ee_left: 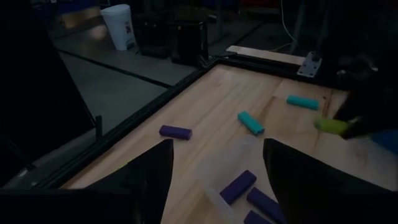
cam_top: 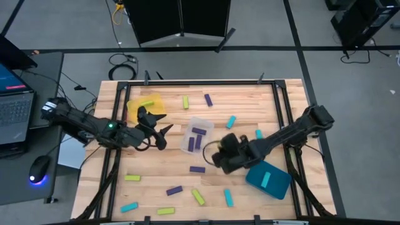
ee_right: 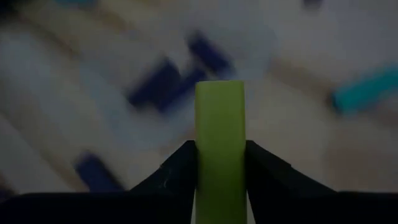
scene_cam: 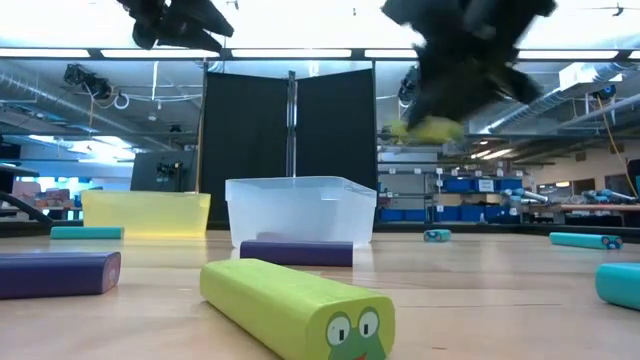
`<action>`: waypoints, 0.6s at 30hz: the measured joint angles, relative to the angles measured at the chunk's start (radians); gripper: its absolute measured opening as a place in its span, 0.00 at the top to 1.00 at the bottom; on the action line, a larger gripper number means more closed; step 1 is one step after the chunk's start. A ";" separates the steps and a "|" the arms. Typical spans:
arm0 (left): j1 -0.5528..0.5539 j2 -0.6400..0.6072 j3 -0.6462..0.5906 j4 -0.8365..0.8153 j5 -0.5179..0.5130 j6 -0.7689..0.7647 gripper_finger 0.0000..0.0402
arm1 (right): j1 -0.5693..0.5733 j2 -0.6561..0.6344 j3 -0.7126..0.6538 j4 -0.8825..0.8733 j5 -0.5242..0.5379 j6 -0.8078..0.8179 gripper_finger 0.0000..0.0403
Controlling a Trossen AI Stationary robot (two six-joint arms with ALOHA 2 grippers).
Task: Sort blocks
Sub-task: Put the green block into the yellow bin
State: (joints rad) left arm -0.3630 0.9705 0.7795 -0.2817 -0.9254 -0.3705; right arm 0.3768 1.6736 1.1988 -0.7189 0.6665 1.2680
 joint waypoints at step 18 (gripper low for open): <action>-0.083 -0.245 0.000 -0.089 -0.110 0.027 0.37 | -0.423 0.283 0.053 1.183 -0.380 -0.752 0.71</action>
State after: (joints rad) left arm -0.4458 0.7254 0.7795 -0.3710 -1.0359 -0.3439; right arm -0.0459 1.9563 1.2515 0.4646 0.2868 0.5159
